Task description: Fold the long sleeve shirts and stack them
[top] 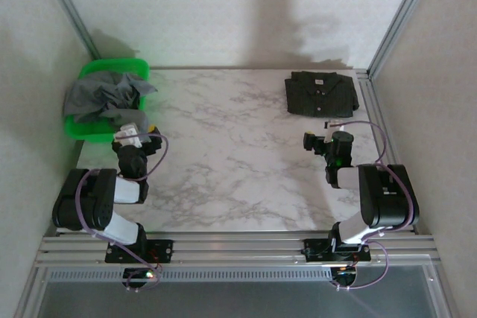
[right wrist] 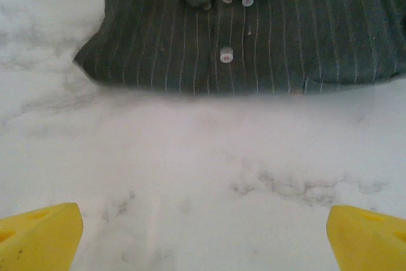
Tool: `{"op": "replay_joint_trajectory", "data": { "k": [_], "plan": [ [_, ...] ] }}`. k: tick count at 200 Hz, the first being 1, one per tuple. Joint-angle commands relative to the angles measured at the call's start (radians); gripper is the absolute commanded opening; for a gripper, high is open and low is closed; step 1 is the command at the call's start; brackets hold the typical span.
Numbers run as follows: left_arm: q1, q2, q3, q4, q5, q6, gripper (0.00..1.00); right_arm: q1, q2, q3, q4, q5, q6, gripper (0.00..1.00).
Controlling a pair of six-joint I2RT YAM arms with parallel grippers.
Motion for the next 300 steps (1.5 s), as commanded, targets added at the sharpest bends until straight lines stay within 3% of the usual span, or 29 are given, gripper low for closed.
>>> {"op": "replay_joint_trajectory", "data": {
  "k": [1,13,29,36,64,77,109,133,167,199,226,258,267,277,300],
  "plan": [
    [-0.041,-0.272,0.292,-0.557,0.015,-0.087,0.99,0.024,-0.225,0.262,-0.529,0.023,0.014,0.99],
    [-0.075,-0.348,0.522,-0.908,0.015,-0.209,0.99,0.042,-0.322,0.395,-0.735,0.018,0.040,0.99],
    [-0.139,-0.356,0.860,-1.369,-0.110,-0.337,0.99,0.070,-0.373,0.564,-0.993,-0.105,0.077,0.99],
    [-0.135,-0.329,1.007,-1.545,-0.109,-0.397,0.99,0.088,-0.368,0.634,-1.092,-0.144,0.106,0.99],
    [-0.087,-0.025,1.612,-2.177,-0.117,-0.417,0.99,0.201,-0.249,0.858,-1.346,-0.273,0.196,0.99],
    [-0.041,0.107,1.755,-2.325,-0.173,-0.411,0.99,0.261,-0.167,0.952,-1.403,-0.274,0.229,0.99],
    [0.153,0.187,1.613,-2.104,-0.044,-0.415,0.99,0.351,0.008,1.124,-1.433,-0.354,0.288,0.99],
    [0.261,0.298,1.560,-1.982,-0.084,-0.462,0.99,0.399,0.105,1.245,-1.490,-0.419,0.294,0.99],
    [0.293,0.451,1.567,-1.819,-0.112,-0.507,0.99,0.451,0.121,1.243,-1.532,-0.446,0.266,0.99],
    [0.318,0.599,1.622,-1.781,-0.177,-0.575,1.00,0.453,0.085,1.166,-1.564,-0.451,0.268,0.99],
    [0.347,0.657,1.620,-1.665,-0.065,-0.639,0.99,0.453,0.033,1.089,-1.546,-0.461,0.263,0.99],
    [0.345,0.747,1.634,-1.607,-0.019,-0.701,0.97,0.453,0.028,1.056,-1.537,-0.462,0.267,0.99],
    [0.347,0.757,1.622,-1.575,0.004,-0.714,0.91,0.453,0.025,1.053,-1.528,-0.466,0.272,0.99],
    [0.350,0.770,1.622,-1.560,0.023,-0.720,0.76,0.453,0.020,1.049,-1.514,-0.466,0.274,0.99],
    [0.352,0.773,1.652,-1.557,0.054,-0.681,0.14,0.454,0.016,1.057,-1.505,-0.449,0.263,0.99]
  ]
}}
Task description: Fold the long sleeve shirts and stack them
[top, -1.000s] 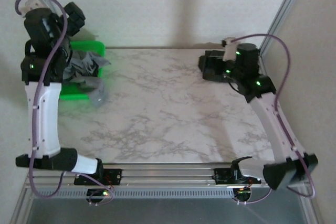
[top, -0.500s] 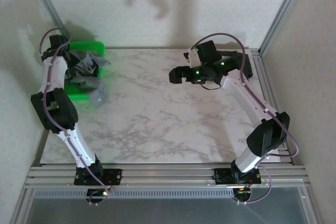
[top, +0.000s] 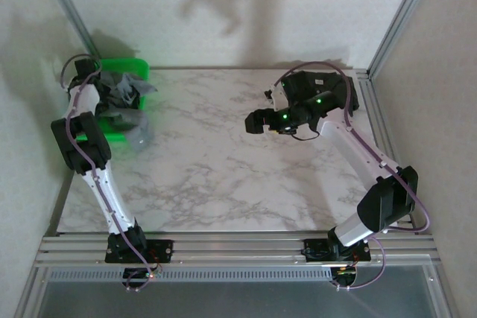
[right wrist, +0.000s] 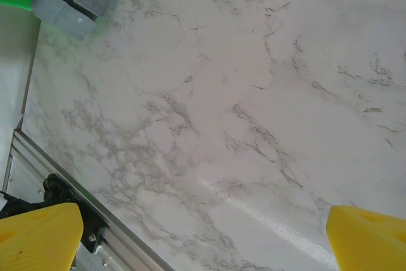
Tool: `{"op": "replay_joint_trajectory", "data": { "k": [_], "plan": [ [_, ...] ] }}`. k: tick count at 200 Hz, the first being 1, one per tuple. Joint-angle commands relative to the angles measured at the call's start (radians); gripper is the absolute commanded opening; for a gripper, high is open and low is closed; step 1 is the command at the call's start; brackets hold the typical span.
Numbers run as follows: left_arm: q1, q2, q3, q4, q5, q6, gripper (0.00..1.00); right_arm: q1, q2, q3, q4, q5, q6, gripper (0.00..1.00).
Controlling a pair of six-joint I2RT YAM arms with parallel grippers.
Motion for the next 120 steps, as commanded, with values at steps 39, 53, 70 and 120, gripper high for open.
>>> {"op": "replay_joint_trajectory", "data": {
  "k": [39,53,70,120],
  "plan": [
    [-0.063,-0.169,0.239,0.043,0.051,0.223,0.00,-0.002,-0.042,0.009,0.030,0.029,-0.021,0.99],
    [-0.112,-0.214,0.418,-0.015,0.046,0.317,0.00,-0.004,-0.038,0.006,0.044,0.034,-0.018,0.99],
    [-0.184,-0.256,0.627,-0.035,0.069,0.402,0.00,-0.004,-0.022,0.018,0.058,0.025,-0.003,0.99],
    [-0.357,-0.446,0.699,0.221,0.253,0.378,0.00,-0.003,0.041,0.102,0.064,0.033,0.025,0.98]
  ]
}}
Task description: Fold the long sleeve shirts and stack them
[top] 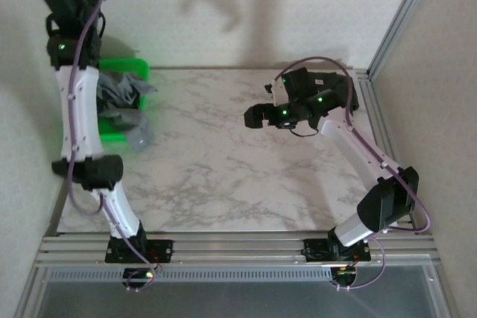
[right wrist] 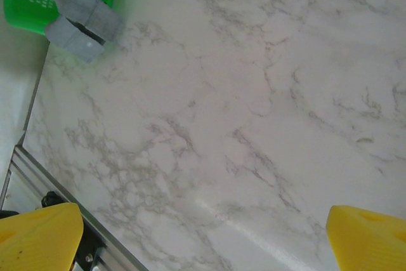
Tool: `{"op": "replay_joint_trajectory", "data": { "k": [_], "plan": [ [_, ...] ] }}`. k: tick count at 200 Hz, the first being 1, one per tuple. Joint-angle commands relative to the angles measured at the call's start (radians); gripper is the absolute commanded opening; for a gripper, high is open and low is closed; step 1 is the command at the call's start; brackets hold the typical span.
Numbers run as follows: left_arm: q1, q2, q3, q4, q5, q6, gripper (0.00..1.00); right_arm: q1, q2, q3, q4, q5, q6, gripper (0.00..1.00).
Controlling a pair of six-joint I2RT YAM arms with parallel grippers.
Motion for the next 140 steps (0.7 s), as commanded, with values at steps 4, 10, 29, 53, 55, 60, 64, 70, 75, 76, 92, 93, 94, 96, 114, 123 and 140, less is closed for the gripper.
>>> {"op": "replay_joint_trajectory", "data": {
  "k": [4,10,29,53,55,60,64,70,75,76,92,93,94,96,114,123,140],
  "plan": [
    [-0.042,-0.074,0.011,0.136,0.119,0.018,0.00,-0.004,0.036,0.067,0.011,0.007,0.021,0.98],
    [-0.068,-0.087,0.013,0.178,0.159,0.023,0.00,-0.003,0.038,0.078,0.009,0.007,0.022,0.98],
    [-0.097,-0.122,0.027,0.185,0.144,-0.006,0.00,-0.004,0.043,0.099,0.024,-0.023,0.025,0.98],
    [0.035,-0.153,-0.029,-0.080,0.079,-0.191,0.60,-0.004,0.071,0.115,0.005,-0.054,0.040,0.99],
    [0.051,-0.153,-0.046,-0.110,0.084,-0.212,0.62,-0.004,0.075,0.113,0.003,-0.055,0.043,0.99],
    [0.090,-0.155,-0.096,-0.170,0.096,-0.251,0.66,-0.003,0.080,0.110,-0.002,-0.060,0.050,0.99],
    [0.116,-0.155,-0.143,-0.224,0.101,-0.271,0.69,-0.003,0.082,0.105,-0.005,-0.068,0.054,0.99],
    [0.145,-0.153,-0.216,-0.296,0.088,-0.276,0.74,-0.002,0.084,0.097,-0.009,-0.079,0.058,0.98],
    [0.171,-0.150,-0.283,-0.344,0.068,-0.271,0.78,-0.002,0.084,0.087,-0.010,-0.086,0.057,0.98],
    [0.176,-0.150,-0.297,-0.352,0.064,-0.270,0.78,-0.002,0.084,0.085,-0.010,-0.088,0.058,0.98],
    [0.263,-0.169,-0.570,-0.357,0.051,-0.252,0.92,-0.002,0.076,0.058,-0.023,-0.098,0.051,0.98],
    [0.267,-0.171,-0.592,-0.349,0.051,-0.251,0.92,-0.002,0.074,0.056,-0.024,-0.098,0.051,0.98],
    [0.273,-0.174,-0.611,-0.342,0.051,-0.251,0.93,-0.002,0.074,0.054,-0.025,-0.099,0.049,0.98],
    [0.283,-0.177,-0.645,-0.328,0.051,-0.249,0.95,-0.002,0.072,0.050,-0.025,-0.101,0.048,0.98],
    [0.362,-0.159,-0.823,-0.220,0.077,-0.237,0.99,-0.003,0.055,0.010,-0.014,-0.117,0.040,0.99],
    [0.381,-0.115,-0.847,-0.185,0.083,-0.228,0.99,-0.001,0.049,-0.014,-0.001,-0.128,0.043,0.99],
    [0.384,-0.014,-0.838,-0.119,0.090,-0.230,0.99,-0.001,0.040,-0.060,0.029,-0.157,0.055,0.99]
  ]
}}
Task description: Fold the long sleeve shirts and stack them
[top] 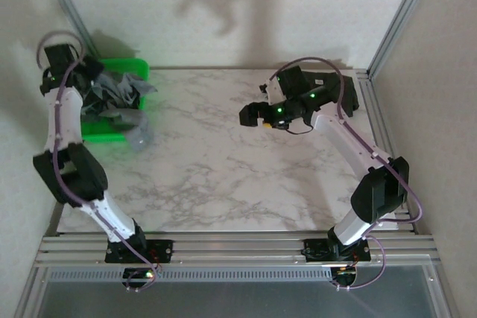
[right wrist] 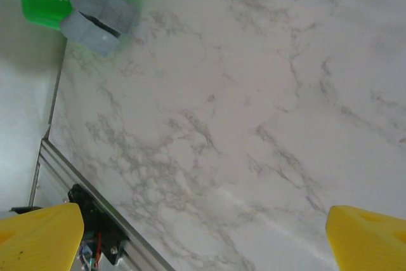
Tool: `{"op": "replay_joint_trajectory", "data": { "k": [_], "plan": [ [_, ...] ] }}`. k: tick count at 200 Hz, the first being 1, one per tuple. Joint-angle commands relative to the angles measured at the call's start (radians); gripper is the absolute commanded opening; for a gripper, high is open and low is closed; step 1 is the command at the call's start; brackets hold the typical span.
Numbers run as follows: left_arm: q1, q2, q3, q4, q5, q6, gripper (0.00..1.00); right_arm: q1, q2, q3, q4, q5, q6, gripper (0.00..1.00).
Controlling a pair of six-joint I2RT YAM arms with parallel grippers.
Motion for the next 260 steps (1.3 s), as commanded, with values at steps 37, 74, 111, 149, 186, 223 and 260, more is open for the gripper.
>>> {"op": "replay_joint_trajectory", "data": {
  "k": [37,74,111,149,186,223,260],
  "plan": [
    [0.006,0.144,0.051,0.264,-0.027,-0.073,1.00,-0.002,-0.032,-0.138,0.073,-0.093,0.030,0.99],
    [0.001,0.208,0.041,0.427,-0.018,-0.144,0.99,-0.002,-0.011,-0.162,0.082,-0.099,0.007,0.99],
    [0.003,0.221,0.041,0.363,-0.045,-0.158,0.99,-0.002,0.013,-0.136,0.058,-0.093,-0.009,0.98],
    [0.017,0.279,0.058,0.351,-0.005,-0.168,0.95,-0.002,0.034,-0.113,0.055,-0.093,-0.019,0.98],
    [0.011,0.356,0.172,0.312,0.002,-0.188,0.30,-0.002,0.059,-0.056,0.019,-0.081,-0.028,0.97],
    [0.002,0.242,0.176,0.357,0.027,-0.168,0.00,-0.002,0.031,0.007,-0.011,-0.046,-0.029,0.97],
    [-0.137,0.114,0.463,0.363,0.099,-0.001,0.00,-0.008,-0.012,0.043,-0.013,0.037,-0.025,0.97]
  ]
}}
